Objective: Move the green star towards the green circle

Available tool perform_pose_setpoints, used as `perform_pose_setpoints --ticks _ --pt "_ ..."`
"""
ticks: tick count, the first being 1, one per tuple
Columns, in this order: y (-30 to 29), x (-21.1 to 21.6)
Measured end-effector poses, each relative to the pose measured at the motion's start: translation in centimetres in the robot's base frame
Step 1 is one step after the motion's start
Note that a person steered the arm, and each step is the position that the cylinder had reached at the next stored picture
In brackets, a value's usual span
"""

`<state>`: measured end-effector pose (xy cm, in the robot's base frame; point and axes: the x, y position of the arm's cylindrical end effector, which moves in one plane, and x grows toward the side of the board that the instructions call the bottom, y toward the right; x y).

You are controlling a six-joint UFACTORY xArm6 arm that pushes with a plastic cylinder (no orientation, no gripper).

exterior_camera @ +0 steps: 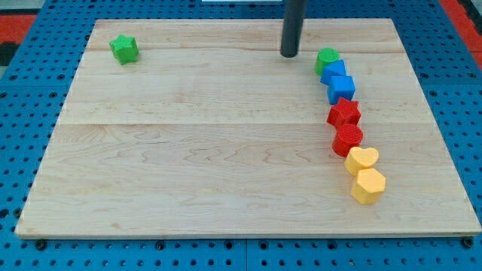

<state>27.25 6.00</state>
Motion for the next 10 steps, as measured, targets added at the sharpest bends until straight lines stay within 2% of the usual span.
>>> perform_pose_setpoints --ticks 1,3,6,8,9,10 --pt "-9.3 -8.0" --pt "-13.8 -7.9" --pt "-35.9 -7.8" --pt "-34.8 0.2" --pt "-27.8 1.5" --pt "-21.0 -1.1"
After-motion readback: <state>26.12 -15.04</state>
